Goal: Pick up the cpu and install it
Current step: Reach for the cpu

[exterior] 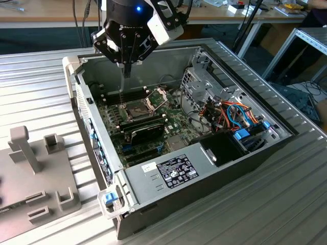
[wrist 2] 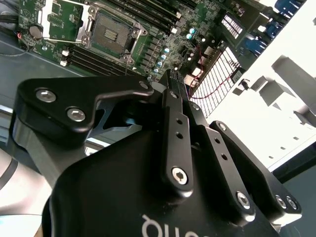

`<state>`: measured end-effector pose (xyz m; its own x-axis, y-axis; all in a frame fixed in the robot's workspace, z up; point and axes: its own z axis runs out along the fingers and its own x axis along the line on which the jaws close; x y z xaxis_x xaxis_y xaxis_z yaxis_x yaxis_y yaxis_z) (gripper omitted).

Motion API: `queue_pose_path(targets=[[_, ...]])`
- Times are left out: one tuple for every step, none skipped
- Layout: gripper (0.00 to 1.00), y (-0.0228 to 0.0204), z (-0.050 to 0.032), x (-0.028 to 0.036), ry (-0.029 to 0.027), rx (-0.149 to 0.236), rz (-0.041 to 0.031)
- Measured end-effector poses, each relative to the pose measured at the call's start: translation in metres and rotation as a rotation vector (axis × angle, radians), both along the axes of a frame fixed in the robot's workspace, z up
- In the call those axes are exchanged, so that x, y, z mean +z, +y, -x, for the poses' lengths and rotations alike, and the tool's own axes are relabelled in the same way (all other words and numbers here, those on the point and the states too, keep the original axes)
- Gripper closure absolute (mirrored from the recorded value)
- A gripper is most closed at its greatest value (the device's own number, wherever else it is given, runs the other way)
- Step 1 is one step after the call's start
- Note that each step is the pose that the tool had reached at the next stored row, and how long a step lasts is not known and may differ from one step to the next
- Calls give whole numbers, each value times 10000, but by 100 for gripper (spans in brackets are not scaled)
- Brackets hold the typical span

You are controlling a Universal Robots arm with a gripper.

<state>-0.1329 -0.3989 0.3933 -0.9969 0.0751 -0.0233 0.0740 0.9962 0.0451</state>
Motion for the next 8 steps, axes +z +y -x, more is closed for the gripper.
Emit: queue_pose_path(targets=[[89,0,1,0,0,-2,0],[89,0,3,0,0,-2,0],[89,0,4,0,1,-2,0],[89,0,4,0,0,-2,0],[89,0,5,0,0,-2,0],[89,0,5,0,0,-2,0],[89,0,8,0,0,-4,0],[89,0,10,0,1,-3,1]])
